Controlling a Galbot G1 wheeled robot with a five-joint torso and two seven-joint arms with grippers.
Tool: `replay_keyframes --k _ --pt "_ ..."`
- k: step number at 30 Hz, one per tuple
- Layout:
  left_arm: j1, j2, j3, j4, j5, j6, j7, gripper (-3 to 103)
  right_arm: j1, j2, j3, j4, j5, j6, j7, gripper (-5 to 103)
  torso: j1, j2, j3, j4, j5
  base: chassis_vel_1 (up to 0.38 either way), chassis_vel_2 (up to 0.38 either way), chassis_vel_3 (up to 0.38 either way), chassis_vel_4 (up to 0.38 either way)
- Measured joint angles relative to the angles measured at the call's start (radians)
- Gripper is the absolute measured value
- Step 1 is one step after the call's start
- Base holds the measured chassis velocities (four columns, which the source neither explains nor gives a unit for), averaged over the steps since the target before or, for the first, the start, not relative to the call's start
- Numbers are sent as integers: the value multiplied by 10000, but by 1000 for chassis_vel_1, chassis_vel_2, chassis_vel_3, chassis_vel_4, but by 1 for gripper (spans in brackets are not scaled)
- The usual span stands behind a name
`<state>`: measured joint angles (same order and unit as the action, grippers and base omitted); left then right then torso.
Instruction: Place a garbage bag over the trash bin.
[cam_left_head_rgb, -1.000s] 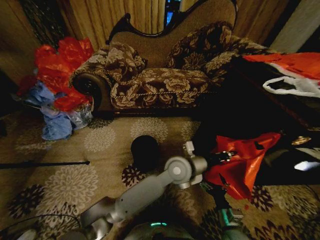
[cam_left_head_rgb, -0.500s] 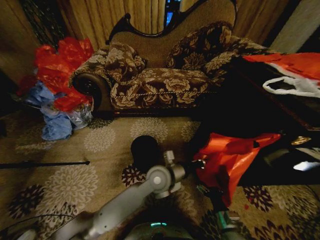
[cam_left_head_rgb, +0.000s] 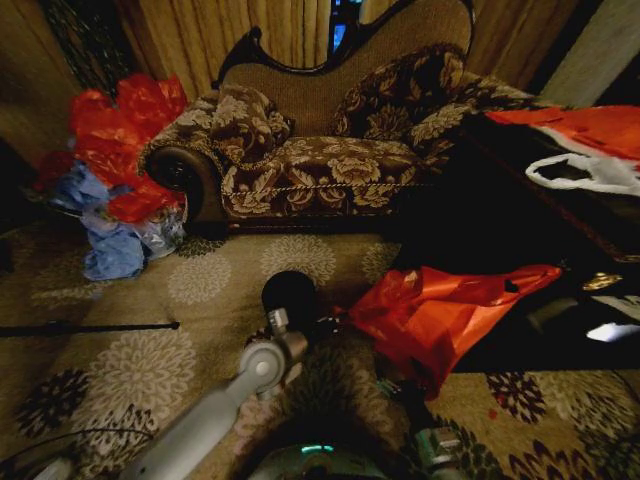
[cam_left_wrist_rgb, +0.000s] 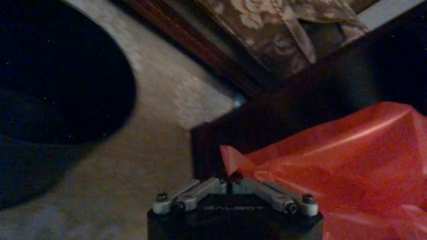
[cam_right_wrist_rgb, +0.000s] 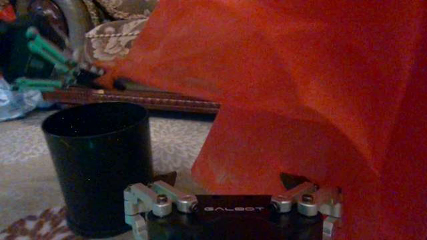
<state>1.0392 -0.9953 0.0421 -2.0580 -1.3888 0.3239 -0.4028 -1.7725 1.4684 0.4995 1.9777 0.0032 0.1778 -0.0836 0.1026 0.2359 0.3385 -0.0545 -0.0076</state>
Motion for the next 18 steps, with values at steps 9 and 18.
replay_keyframes --k 9,18 --pt "906 696 -1580 375 1238 -328 475 0 -58 -45 -259 -159 -68 162 -139 100 0 0 0 1 3 0 0 0 0" --pt "785 981 -1617 365 1353 -504 460 0 8 -122 -222 -274 81 221 -226 100 0 0 0 2 4 0 0 0 0"
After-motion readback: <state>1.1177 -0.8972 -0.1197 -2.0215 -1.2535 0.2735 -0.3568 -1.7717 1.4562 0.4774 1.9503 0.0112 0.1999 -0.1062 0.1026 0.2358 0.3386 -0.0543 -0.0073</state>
